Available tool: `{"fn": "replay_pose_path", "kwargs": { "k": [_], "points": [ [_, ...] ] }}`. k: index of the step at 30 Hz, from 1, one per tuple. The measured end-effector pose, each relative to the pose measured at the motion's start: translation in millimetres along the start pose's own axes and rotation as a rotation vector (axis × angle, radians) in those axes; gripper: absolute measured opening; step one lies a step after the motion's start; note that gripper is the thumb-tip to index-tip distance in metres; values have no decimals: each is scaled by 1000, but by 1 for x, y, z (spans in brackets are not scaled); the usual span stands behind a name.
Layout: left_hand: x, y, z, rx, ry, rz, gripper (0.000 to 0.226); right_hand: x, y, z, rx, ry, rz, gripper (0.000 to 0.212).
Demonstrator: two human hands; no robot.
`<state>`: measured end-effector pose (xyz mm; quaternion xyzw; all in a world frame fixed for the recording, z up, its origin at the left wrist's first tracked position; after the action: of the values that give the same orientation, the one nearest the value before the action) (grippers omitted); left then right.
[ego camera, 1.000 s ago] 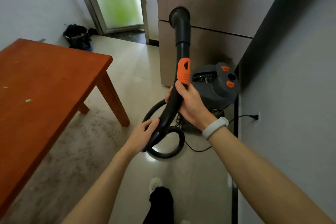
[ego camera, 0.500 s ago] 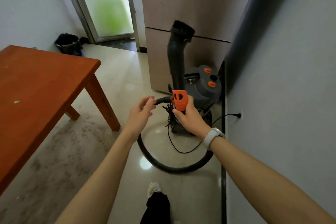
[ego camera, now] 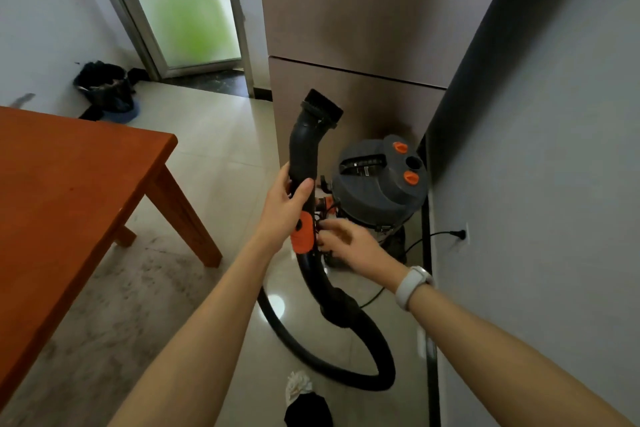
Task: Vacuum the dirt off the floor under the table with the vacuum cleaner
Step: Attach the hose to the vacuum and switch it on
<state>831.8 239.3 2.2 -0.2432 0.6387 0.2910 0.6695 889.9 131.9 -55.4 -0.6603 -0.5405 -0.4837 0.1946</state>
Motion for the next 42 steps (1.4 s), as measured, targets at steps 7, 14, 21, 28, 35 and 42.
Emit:
{"fn": "replay_pose_path", "kwargs": {
  "k": [7,14,21,28,35,42],
  "points": [
    [24,-1,15,389,101,28,42,87,83,36,-231,233,356,70],
    [53,-24,32,445,113,173,24,81,85,58,-263,200,60,45],
    [82,-57,74,115,151,151,16,59,117,97,-211,207,148,43],
    [143,-107,134,-75,281,300,25,-31,200,182,-228,74,162,43],
    [222,-167,182,-168,430,315,27,-180,309,264,-348,-142,-385,42],
    [263,-189,201,-185,465,406,23,-218,319,307,-289,-100,-510,20]
  ]
}}
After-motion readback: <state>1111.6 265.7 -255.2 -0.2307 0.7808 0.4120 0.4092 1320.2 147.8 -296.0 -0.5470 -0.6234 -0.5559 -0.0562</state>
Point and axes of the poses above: each hand's wrist, its own z-axis towards the middle knuckle, its own y-axis out of the back of the hand, x = y × z, the point moved 9 cm from there along z, towards the middle knuckle, and after that the axes turned 8 degrees about -y, right-handed, at the moved point
